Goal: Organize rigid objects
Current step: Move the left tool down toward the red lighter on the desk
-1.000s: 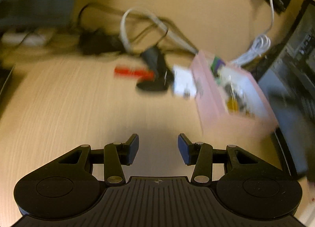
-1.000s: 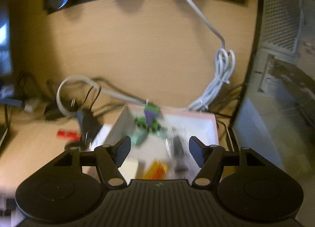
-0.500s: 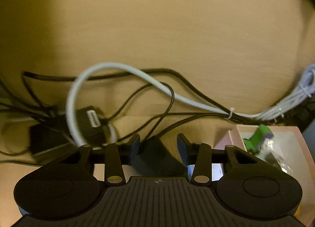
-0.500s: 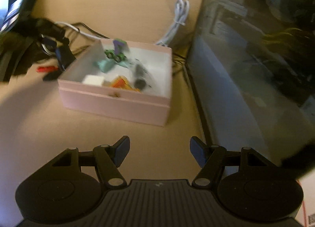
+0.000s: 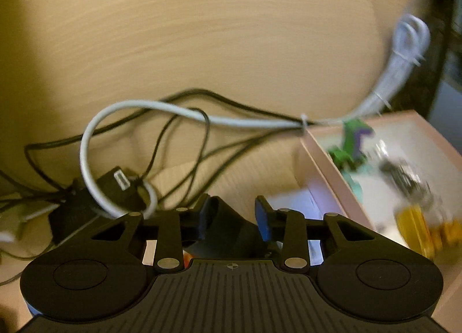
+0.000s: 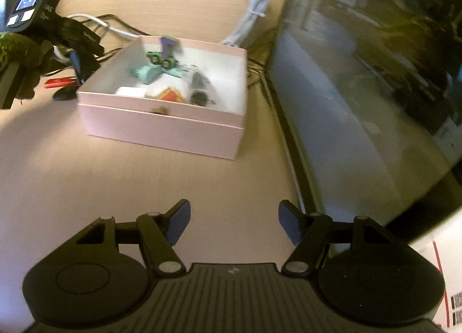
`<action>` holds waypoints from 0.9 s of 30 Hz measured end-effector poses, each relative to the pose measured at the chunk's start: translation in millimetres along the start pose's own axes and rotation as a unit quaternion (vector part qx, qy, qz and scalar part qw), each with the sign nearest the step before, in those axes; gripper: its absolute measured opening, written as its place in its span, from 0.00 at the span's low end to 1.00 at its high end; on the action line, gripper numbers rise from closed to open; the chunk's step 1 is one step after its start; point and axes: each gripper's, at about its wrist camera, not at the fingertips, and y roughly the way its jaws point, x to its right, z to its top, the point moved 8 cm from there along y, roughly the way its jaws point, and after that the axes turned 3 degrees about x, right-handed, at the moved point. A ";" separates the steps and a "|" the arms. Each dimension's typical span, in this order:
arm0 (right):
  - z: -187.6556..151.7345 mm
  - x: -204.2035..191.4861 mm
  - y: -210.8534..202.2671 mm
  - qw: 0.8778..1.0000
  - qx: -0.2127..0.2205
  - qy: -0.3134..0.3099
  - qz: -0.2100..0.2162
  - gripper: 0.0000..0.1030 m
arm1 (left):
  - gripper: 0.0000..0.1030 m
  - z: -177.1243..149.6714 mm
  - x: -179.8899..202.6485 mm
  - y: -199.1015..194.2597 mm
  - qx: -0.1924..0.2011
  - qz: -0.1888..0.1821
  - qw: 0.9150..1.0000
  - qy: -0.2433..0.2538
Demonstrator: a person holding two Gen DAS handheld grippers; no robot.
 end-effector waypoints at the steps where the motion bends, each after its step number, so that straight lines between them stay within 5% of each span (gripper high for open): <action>1: 0.7 -3.9 0.3 1.000 0.001 -0.004 0.005 0.66 | 0.36 -5.8 0.5 -3.9 -0.004 0.000 1.000 0.004; 7: 4.2 -27.0 -0.9 0.999 0.008 -0.026 0.036 0.66 | 0.32 -44.4 3.7 -33.8 -0.041 -0.058 0.997 -0.026; 13: 6.3 -36.1 -6.9 0.998 0.018 -0.035 0.045 0.66 | 0.30 -51.4 5.9 -73.7 -0.084 -0.157 0.983 -0.046; 17: 4.7 -31.5 -7.5 0.999 0.015 -0.025 0.037 0.66 | 0.30 -16.9 -15.9 -84.7 -0.022 -0.106 0.990 -0.087; 20: -0.2 -29.7 -7.6 0.999 0.005 -0.017 0.033 0.66 | 0.30 13.1 -22.5 -73.4 0.024 -0.104 0.983 -0.152; 27: -22.8 -34.1 -19.5 1.000 -0.016 -0.015 0.018 0.66 | 0.30 38.7 7.9 25.7 -0.002 -0.057 0.992 -0.117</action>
